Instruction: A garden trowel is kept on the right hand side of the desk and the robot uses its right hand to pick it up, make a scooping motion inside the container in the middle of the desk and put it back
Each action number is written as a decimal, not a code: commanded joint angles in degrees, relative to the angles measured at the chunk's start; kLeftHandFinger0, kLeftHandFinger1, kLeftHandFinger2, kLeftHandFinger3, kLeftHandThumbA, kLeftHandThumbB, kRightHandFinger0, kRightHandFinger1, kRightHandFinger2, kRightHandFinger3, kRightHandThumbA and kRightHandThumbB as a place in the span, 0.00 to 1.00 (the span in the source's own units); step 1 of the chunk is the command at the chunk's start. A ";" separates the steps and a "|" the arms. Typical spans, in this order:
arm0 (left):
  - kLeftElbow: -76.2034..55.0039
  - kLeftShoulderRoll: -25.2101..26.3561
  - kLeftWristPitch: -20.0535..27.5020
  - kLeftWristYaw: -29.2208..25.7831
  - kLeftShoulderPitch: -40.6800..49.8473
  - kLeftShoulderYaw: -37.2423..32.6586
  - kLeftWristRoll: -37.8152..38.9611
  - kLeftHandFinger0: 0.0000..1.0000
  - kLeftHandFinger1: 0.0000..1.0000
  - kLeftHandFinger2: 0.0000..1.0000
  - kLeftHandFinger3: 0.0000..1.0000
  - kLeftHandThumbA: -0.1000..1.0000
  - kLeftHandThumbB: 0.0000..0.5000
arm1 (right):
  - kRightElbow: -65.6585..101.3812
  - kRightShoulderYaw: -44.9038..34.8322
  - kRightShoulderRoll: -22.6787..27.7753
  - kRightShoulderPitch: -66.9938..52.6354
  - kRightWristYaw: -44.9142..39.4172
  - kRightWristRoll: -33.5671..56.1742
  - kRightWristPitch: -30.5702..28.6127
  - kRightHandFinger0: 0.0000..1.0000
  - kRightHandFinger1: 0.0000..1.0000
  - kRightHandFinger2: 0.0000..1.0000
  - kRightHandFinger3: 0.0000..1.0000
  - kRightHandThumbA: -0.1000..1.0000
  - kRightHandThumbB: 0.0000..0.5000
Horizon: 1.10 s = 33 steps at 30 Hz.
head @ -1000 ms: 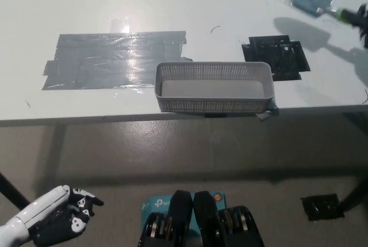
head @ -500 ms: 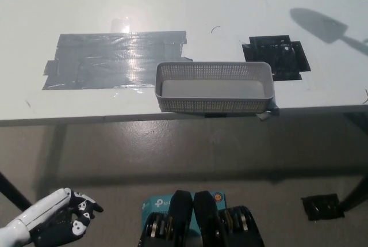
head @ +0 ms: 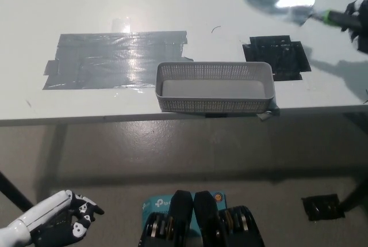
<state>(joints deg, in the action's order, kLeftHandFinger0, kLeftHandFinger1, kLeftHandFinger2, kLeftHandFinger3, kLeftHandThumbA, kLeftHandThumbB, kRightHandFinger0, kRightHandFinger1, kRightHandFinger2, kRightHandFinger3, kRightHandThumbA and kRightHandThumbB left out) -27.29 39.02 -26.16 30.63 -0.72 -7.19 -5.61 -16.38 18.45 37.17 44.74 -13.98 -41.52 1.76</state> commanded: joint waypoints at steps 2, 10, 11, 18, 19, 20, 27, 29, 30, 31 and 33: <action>0.18 1.48 -0.77 1.31 -1.26 1.07 0.50 0.76 0.68 0.73 0.90 0.84 0.40 | 7.16 -0.81 2.31 -0.30 -4.16 1.60 -1.76 0.00 0.29 0.53 0.00 0.00 0.34; 0.59 1.37 -0.77 2.30 -2.08 0.97 -0.87 0.78 0.70 0.73 0.91 0.89 0.46 | 9.72 -1.33 3.82 -2.63 -6.02 2.48 -5.23 0.00 0.24 0.52 0.01 0.00 0.27; 0.97 1.31 -0.77 2.20 -2.27 0.84 -0.59 0.76 0.68 0.72 0.91 0.88 0.44 | 9.86 -1.40 4.12 -2.88 -5.96 2.59 -6.11 0.00 0.21 0.50 0.00 0.00 0.27; 0.98 1.18 -0.77 2.92 -3.30 1.68 -1.06 0.68 0.68 0.72 0.91 0.88 0.49 | 6.91 -0.30 7.72 0.67 -5.81 -0.03 -12.84 0.00 0.22 0.55 0.09 0.00 0.25; 0.90 1.22 -0.77 3.05 -3.30 1.76 -1.07 0.69 0.68 0.73 0.91 0.89 0.48 | 6.52 -0.35 7.82 0.84 -5.41 -0.16 -13.55 0.00 0.21 0.55 0.09 0.00 0.25; 0.69 1.40 -0.77 3.32 -3.41 1.79 -0.99 0.71 0.69 0.73 0.92 0.89 0.47 | 6.67 -0.02 8.34 1.58 -5.82 -1.32 -13.71 0.00 0.21 0.53 0.05 0.00 0.22; 0.58 1.33 -0.77 4.15 -4.48 2.45 -1.46 0.77 0.68 0.72 0.91 0.90 0.49 | 4.12 1.26 9.99 7.31 -6.31 -3.31 -18.18 0.00 0.08 0.38 0.06 0.00 0.19; 0.78 1.12 -0.77 4.52 -4.90 2.51 -1.85 0.79 0.69 0.71 0.91 0.92 0.52 | 3.47 2.40 9.86 9.07 -5.15 -5.01 -20.57 0.00 0.08 0.44 0.02 0.00 0.30; 0.71 1.23 -0.77 4.60 -5.12 2.33 -2.20 0.80 0.69 0.72 0.91 0.94 0.52 | 3.99 2.53 9.74 9.27 -5.91 -4.91 -20.47 0.00 0.09 0.46 0.06 0.00 0.38; 0.62 1.23 -0.77 4.75 -5.24 2.27 -2.53 0.81 0.69 0.72 0.92 0.95 0.54 | 4.43 2.56 9.65 9.29 -6.46 -4.99 -20.29 0.00 0.09 0.46 0.08 0.00 0.37; 0.55 1.20 -0.77 5.12 -5.50 2.33 -3.04 0.80 0.69 0.71 0.91 0.96 0.53 | 5.14 3.09 9.46 9.67 -7.54 -6.17 -19.85 0.00 0.12 0.47 0.33 0.00 0.25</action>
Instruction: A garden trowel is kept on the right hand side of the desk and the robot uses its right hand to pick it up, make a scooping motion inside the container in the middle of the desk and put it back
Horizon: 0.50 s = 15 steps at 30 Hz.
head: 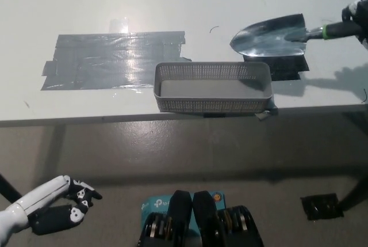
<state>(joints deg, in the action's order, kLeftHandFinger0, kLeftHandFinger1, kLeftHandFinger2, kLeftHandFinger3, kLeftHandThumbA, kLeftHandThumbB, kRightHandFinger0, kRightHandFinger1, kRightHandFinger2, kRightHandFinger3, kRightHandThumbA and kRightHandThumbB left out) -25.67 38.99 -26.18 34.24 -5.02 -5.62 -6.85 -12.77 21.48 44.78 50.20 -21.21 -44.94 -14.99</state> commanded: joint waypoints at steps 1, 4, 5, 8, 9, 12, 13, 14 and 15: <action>-1.03 1.30 -0.75 1.69 -1.53 0.65 -1.77 0.80 0.69 0.71 0.92 0.96 0.52 | 1.27 0.18 1.72 4.30 -0.36 -2.73 -3.36 0.00 0.11 0.45 0.26 0.00 0.16; -1.32 1.22 -0.75 1.95 -1.79 0.69 -2.01 0.78 0.68 0.70 0.92 0.96 0.48 | 1.10 0.92 1.39 4.14 0.76 -4.62 -4.44 0.00 0.03 0.39 0.26 0.00 0.00; -1.32 1.16 -0.75 2.07 -1.92 0.73 -2.11 0.78 0.68 0.70 0.92 0.96 0.48 | 1.09 0.82 1.43 4.15 0.79 -4.66 -4.51 0.00 0.03 0.39 0.26 0.00 0.00; -1.59 0.70 -0.75 2.32 -1.65 1.31 -2.23 0.78 0.68 0.71 0.92 0.96 0.46 | -0.25 2.34 1.51 4.47 3.53 -7.62 -7.60 0.00 0.02 0.37 0.11 0.00 0.00; -1.63 0.78 -0.75 2.52 -2.11 1.10 -2.38 0.78 0.68 0.72 0.93 0.98 0.46 | -0.24 2.36 1.65 4.56 2.57 -7.72 -7.26 0.00 0.02 0.39 0.11 0.00 0.00; -1.92 0.73 -0.75 2.59 -2.29 1.28 -2.08 0.77 0.68 0.72 0.93 0.97 0.39 | -2.03 2.53 1.40 4.25 4.58 -8.70 -8.95 0.00 0.01 0.39 0.08 0.00 0.00; -2.08 0.70 -0.75 2.67 -2.28 1.32 -2.25 0.79 0.69 0.73 0.93 0.96 0.36 | -2.36 2.77 1.32 4.02 4.80 -9.44 -9.22 0.00 0.03 0.42 0.05 0.00 0.00; -2.15 0.71 -0.75 2.76 -2.26 1.32 -2.36 0.81 0.70 0.74 0.94 0.97 0.35 | -2.36 2.84 1.19 3.82 4.04 -9.75 -8.75 0.00 0.07 0.49 0.06 0.00 0.00; -2.14 0.69 -0.75 2.90 -2.43 1.15 -2.40 0.81 0.70 0.74 0.94 0.97 0.35 | -1.91 2.77 1.26 3.46 2.66 -9.91 -7.81 0.00 0.10 0.52 0.07 0.00 0.00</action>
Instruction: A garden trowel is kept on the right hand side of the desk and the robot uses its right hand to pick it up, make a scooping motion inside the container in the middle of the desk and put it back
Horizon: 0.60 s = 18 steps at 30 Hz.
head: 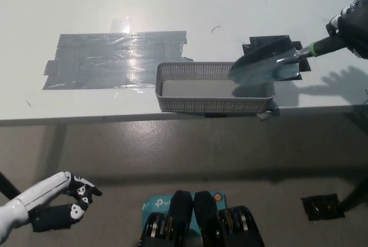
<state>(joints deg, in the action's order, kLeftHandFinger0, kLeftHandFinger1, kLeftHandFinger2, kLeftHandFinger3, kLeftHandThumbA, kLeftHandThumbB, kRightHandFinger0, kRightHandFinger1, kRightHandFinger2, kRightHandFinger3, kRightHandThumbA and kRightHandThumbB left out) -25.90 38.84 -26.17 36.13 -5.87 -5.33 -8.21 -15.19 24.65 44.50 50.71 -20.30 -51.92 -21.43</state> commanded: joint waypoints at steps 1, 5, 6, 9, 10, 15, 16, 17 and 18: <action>-2.03 0.82 -0.75 1.04 -1.65 0.71 -1.35 0.82 0.71 0.74 0.95 0.98 0.35 | 1.00 -0.15 1.49 2.68 -0.05 -3.62 -0.19 0.00 0.14 0.56 0.10 0.00 0.00; -2.51 0.58 -0.75 1.50 -1.67 0.96 -1.68 0.83 0.71 0.75 0.96 0.98 0.33 | 1.11 1.25 0.90 2.41 -3.45 -6.21 1.83 0.00 0.11 0.38 0.40 0.00 0.00; -2.58 0.42 -0.75 1.68 -1.59 1.15 -1.73 0.83 0.71 0.75 0.96 0.99 0.33 | 1.01 1.44 0.78 2.49 -3.73 -6.49 1.85 0.00 0.07 0.32 0.40 0.00 0.00; -2.58 -0.06 -0.75 2.24 -1.55 1.26 -2.11 0.84 0.71 0.74 0.97 1.00 0.33 | 1.15 2.26 0.43 1.85 -3.30 -9.30 3.00 0.00 0.01 0.35 0.27 0.00 0.00; -2.82 -0.07 -0.75 2.00 -1.49 1.22 -2.10 0.85 0.71 0.74 0.96 1.00 0.31 | 1.59 2.28 0.04 1.96 -5.03 -8.89 3.58 0.00 0.03 0.39 0.26 0.00 0.00; -3.33 -0.81 -0.75 3.46 -1.23 1.69 -2.91 0.89 0.73 0.76 0.99 1.00 0.30 | 4.31 2.31 -2.88 2.39 -12.16 -9.82 8.00 0.00 0.07 0.41 0.40 0.00 0.00; -3.38 -0.88 -0.75 3.63 -1.23 1.76 -3.04 0.89 0.73 0.76 0.99 1.00 0.29 | 4.67 2.21 -3.20 2.51 -13.01 -9.93 8.42 0.00 0.08 0.41 0.46 0.00 0.00; -3.53 -0.82 -0.75 3.84 -1.24 1.70 -3.28 0.90 0.74 0.78 1.00 1.00 0.28 | 5.20 2.26 -3.82 2.81 -13.40 -10.07 8.61 0.00 0.05 0.37 0.47 0.00 0.00; -3.42 -0.90 -0.75 3.88 -1.32 1.43 -3.69 0.95 0.77 0.79 1.00 1.00 0.31 | 6.04 2.37 -4.87 3.52 -14.41 -9.68 8.40 0.00 0.03 0.37 0.92 0.02 0.00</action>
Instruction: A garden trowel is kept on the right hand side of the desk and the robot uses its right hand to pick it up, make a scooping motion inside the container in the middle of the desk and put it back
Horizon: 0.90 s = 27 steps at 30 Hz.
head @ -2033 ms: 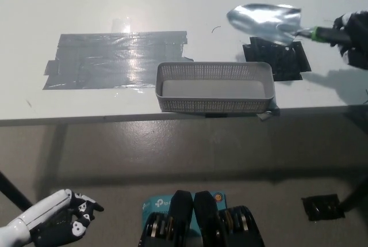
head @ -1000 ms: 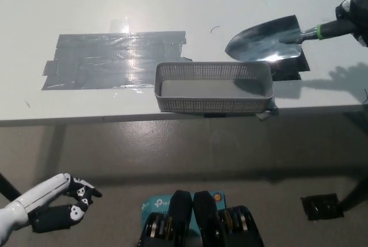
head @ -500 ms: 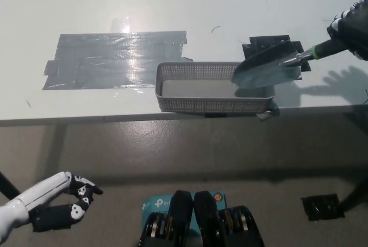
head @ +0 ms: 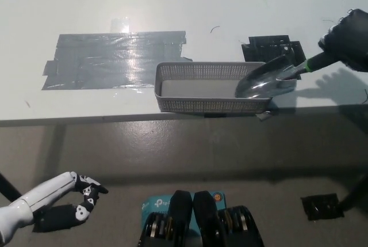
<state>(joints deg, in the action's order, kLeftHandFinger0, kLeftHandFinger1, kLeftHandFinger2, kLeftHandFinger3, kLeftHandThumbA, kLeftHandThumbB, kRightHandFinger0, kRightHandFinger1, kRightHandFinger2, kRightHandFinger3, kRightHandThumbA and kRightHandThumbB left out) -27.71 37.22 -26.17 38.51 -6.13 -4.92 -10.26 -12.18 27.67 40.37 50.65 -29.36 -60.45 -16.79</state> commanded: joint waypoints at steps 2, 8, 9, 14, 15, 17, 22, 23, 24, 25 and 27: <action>-1.60 0.34 -0.75 2.18 -1.25 0.97 -1.98 0.99 0.79 0.80 1.00 1.00 0.31 | 4.13 -0.88 -1.51 3.37 -7.05 -1.99 4.99 0.00 0.05 0.38 0.90 0.08 0.00; -1.30 -1.09 -0.75 3.95 -1.34 1.27 -3.59 1.00 0.81 0.79 1.00 1.00 0.36 | 5.04 0.01 -5.57 4.83 -8.37 -4.78 5.81 0.00 0.03 0.45 0.44 0.07 0.00; -1.30 -1.26 -0.75 4.52 -1.47 1.28 -4.06 1.00 0.82 0.80 1.00 1.00 0.35 | 5.76 0.45 -7.17 5.94 -10.69 -5.52 6.83 0.00 0.07 0.51 0.41 0.07 0.00; -1.10 -1.98 -0.75 5.82 -1.72 1.18 -4.86 1.00 0.84 0.83 1.00 1.00 0.31 | 5.11 0.09 -10.41 7.18 -10.59 -5.09 7.77 0.00 0.10 0.52 0.21 0.04 0.00; -0.86 -2.44 -0.75 6.22 -1.95 1.40 -4.53 1.00 0.84 0.83 1.00 1.00 0.30 | 4.96 0.12 -10.65 7.16 -10.47 -5.25 7.74 0.00 0.09 0.53 0.18 0.05 0.00; -0.85 -2.72 -0.75 6.71 -2.01 1.69 -4.60 1.00 0.84 0.84 1.00 1.00 0.32 | 5.05 0.69 -11.08 7.39 -11.05 -5.94 7.39 0.00 0.10 0.54 0.20 0.10 0.00; -1.01 -3.48 -0.75 8.47 -2.38 2.38 -5.97 1.00 0.85 0.84 1.00 1.00 0.31 | 5.02 0.57 -13.07 5.57 -13.24 -7.36 11.09 0.00 0.07 0.49 0.30 0.15 0.00; -1.07 -3.58 -0.75 8.69 -2.34 2.48 -6.12 1.00 0.85 0.84 1.00 1.00 0.29 | 5.20 0.58 -13.64 5.08 -14.13 -7.76 12.16 0.00 0.09 0.50 0.45 0.13 0.00; -1.06 -3.80 -0.75 8.99 -2.28 2.72 -6.15 1.00 0.86 0.84 1.00 1.00 0.29 | 5.13 0.50 -14.29 4.73 -15.27 -7.87 13.35 0.00 0.14 0.50 0.59 0.17 0.00; -1.11 -3.91 -0.75 9.20 -2.30 2.81 -6.17 1.00 0.86 0.84 1.00 1.00 0.28 | 4.65 0.66 -14.64 4.50 -15.19 -7.92 13.57 0.00 0.11 0.46 0.61 0.13 0.00; -1.10 -4.06 -0.75 10.01 -2.47 2.35 -7.08 1.00 0.87 0.85 1.00 1.00 0.29 | 3.97 -0.11 -16.80 2.19 -15.72 -7.72 17.20 0.00 0.06 0.39 0.69 0.08 0.00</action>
<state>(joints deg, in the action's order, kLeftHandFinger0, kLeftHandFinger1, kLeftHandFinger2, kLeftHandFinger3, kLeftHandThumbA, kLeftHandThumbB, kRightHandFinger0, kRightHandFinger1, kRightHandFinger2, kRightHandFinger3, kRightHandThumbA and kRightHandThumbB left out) -27.68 33.13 -26.18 45.95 -7.19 -3.30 -15.35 -8.92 29.23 25.70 52.66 -42.50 -66.71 -6.81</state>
